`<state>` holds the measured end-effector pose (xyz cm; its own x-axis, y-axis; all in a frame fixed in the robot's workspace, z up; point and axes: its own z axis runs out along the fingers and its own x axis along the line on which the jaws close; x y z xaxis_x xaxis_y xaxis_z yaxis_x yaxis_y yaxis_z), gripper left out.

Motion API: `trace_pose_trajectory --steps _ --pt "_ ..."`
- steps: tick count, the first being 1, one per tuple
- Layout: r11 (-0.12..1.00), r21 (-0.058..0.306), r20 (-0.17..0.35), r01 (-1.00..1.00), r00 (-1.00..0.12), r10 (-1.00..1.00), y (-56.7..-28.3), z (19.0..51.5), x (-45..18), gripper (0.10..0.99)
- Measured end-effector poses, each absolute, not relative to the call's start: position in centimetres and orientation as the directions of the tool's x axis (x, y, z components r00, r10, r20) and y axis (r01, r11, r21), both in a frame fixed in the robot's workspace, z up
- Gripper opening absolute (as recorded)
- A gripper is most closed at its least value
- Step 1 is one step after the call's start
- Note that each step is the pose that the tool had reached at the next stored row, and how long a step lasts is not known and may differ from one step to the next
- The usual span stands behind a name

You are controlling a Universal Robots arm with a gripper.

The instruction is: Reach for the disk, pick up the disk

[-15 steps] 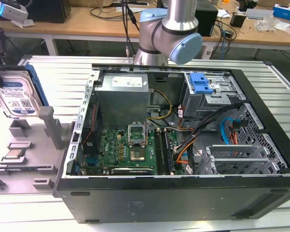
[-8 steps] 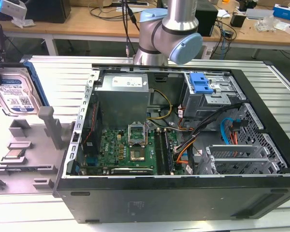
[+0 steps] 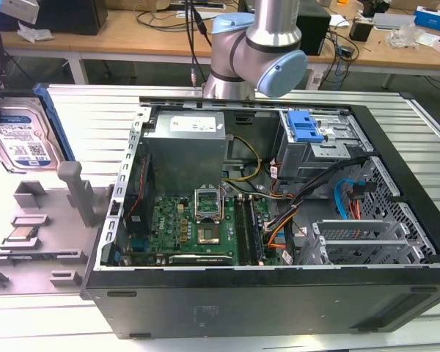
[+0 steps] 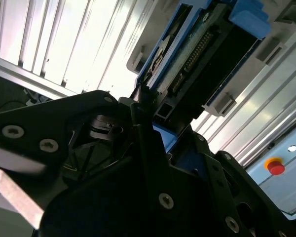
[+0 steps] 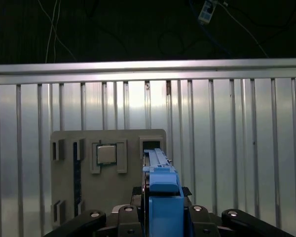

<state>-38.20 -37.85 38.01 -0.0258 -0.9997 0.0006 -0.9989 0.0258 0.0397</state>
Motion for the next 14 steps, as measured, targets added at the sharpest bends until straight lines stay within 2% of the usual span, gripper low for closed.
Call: trace_pose_trajectory --steps 14 --pt "0.026 0.04 0.001 -0.999 -0.026 -1.0 -37.85 38.82 -38.16 0.369"
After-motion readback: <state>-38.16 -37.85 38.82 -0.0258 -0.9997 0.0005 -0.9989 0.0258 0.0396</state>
